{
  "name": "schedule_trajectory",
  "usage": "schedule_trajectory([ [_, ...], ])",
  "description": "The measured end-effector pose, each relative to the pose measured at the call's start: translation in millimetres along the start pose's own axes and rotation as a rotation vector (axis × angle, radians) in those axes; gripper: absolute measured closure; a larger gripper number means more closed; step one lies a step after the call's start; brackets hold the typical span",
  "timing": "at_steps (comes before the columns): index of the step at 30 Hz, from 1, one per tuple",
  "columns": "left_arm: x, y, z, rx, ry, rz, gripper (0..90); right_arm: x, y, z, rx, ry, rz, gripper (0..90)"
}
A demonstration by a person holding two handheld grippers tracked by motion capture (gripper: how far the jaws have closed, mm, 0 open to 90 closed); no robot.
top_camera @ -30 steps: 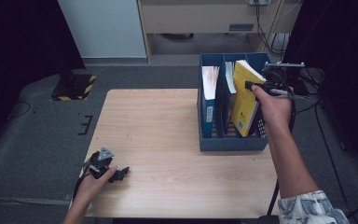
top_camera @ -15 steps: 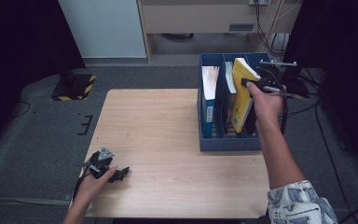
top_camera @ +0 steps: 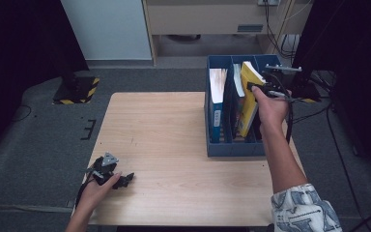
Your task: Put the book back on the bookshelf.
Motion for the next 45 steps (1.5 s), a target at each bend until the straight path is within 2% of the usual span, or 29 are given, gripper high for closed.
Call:
schedule_trajectory([
  [14,-0.1,0.5,-0.4,0.002,0.002,0.002,0.0,9.8,-4.5,-3.6,-0.007,0.006,0.025,74.4],
  [33,-0.1,0.5,-0.2,0.005,-0.003,-0.003,0.0,26.8,4.3,-9.0,-0.004,-0.008,-0.007,74.4],
  [45,-0.1,0.4,0.0,0.005,-0.005,-0.004,0.0,37.5,6.6,-12.9,0.002,-0.023,-0.004,74.3],
])
Point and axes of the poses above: each handheld gripper's, and its own axes: z roughly backward along the jaws, x roughly out of its underside, y roughly to its right, the point moved 4 cm from there along -z, roughly forward along the jaws, and after that the axes turned 12 degrees about y, right-handed, at the moved point
